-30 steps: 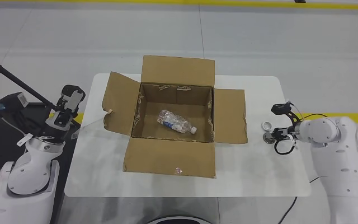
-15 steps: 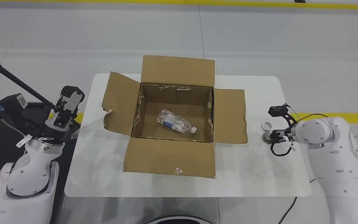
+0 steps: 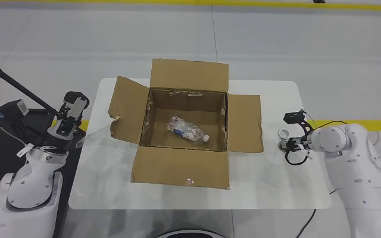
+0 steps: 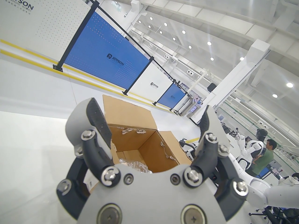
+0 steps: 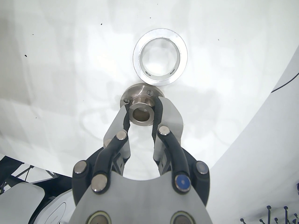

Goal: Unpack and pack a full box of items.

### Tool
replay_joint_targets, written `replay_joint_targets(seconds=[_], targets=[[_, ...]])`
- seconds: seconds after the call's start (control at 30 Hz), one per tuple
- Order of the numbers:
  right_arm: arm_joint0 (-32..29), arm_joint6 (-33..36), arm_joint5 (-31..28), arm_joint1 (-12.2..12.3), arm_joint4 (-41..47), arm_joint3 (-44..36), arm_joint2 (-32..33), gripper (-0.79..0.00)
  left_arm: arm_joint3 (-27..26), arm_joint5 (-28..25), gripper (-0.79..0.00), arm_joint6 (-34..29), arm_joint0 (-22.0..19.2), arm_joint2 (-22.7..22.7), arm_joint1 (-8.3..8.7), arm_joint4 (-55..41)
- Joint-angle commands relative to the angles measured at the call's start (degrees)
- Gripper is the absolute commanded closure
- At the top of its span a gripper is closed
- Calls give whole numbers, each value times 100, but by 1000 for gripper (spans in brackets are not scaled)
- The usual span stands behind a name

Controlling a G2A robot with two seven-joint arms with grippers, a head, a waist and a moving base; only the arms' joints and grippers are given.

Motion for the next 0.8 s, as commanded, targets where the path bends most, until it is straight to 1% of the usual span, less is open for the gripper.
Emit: replay_joint_targets(seconds=[0.0,0.13,0.3,0.43,0.57,0.67,0.77], targets=[[-9,-18,28,20,-11,-113,57,0,4,-3,-785,-5,-3,-2,1,-4],[-57,62,79,81,-27,-612,247,0,9,-14,-785,-7,-22,-6,3,-16],[-185,159,156,165,42,-1572,593,0,18,-31,-785,16,-25,-27,4,-44],[-239,88,168,203,337,-2302,828,0,30,-55,-785,56,10,-84,4,-89],[-256,-202,150,214,739,-2891,956,0,36,-73,-785,86,58,-138,2,-135],[-287,-565,115,210,1073,-3219,1003,0,43,-86,-785,125,94,-164,-2,-157],[-267,-897,82,193,1262,-3479,864,0,38,-104,-785,150,128,-185,-5,-174]])
